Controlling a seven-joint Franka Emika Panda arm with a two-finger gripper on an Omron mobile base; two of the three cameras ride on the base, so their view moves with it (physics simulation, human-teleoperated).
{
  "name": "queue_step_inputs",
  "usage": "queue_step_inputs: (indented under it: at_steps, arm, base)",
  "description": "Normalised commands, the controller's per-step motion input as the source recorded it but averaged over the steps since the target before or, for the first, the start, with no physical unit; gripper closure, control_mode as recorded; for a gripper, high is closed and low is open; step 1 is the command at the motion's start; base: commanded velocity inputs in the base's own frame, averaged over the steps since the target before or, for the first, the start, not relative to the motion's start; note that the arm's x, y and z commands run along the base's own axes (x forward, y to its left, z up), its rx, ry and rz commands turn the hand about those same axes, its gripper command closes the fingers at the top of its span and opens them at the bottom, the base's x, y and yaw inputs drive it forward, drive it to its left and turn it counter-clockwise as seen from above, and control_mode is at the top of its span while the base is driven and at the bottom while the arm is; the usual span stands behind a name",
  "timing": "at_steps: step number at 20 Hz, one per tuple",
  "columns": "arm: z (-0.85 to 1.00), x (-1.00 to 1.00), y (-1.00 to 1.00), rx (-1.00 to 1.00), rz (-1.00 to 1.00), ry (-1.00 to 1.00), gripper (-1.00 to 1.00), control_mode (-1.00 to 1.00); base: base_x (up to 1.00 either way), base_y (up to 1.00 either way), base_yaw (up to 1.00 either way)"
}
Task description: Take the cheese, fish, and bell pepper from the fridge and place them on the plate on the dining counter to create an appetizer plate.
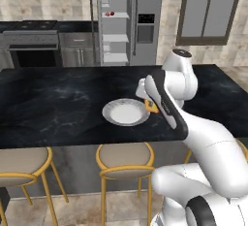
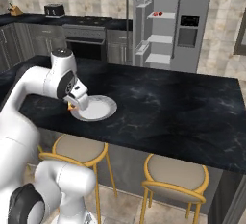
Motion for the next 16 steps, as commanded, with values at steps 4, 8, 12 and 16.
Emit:
queue_step_inputs:
  at_steps: [4,8,12,16]
  arm:
    - [-0.16,0.90,0.01,0.00,-0.05,0.03,1.00,-1.00]
    - [-0.37,0.97,-0.05,0.00,-0.01,0.03,1.00,-1.00]
    - [-0.67,0.85,0.00,0.00,0.00,0.01,1.00,-1.00]
    - [-0.79,0.72,0.00,0.00,0.00,0.00,1.00,-1.00]
  base:
    - [0.00,0.00,0.00]
    - [0.00,0.00,0.00]
    - [0.00,0.00,0.00]
    - [0.00,0.00,0.00]
